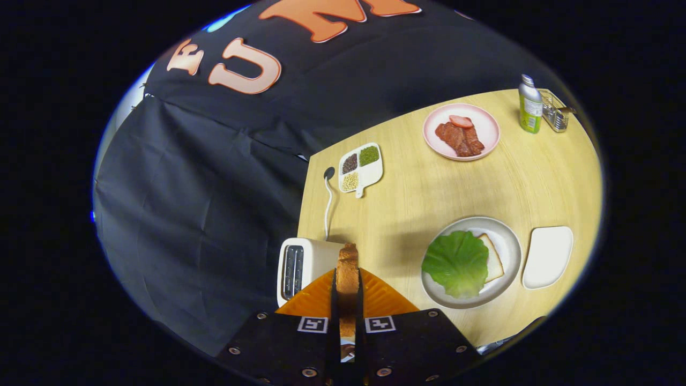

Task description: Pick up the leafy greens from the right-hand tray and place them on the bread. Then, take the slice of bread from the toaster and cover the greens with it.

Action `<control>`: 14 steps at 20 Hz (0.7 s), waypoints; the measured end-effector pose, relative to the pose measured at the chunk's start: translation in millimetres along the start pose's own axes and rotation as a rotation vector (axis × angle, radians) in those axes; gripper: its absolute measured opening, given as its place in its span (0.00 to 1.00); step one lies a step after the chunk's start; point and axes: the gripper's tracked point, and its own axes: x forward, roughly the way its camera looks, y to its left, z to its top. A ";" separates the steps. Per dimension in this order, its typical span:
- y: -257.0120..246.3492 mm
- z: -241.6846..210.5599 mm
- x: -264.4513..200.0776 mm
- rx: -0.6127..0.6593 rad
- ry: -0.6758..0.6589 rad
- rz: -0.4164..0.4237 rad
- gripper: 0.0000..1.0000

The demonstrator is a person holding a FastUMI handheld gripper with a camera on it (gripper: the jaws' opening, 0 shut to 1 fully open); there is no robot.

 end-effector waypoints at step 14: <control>-120.1 -17.6 26.9 0.088 0.072 0.056 0.11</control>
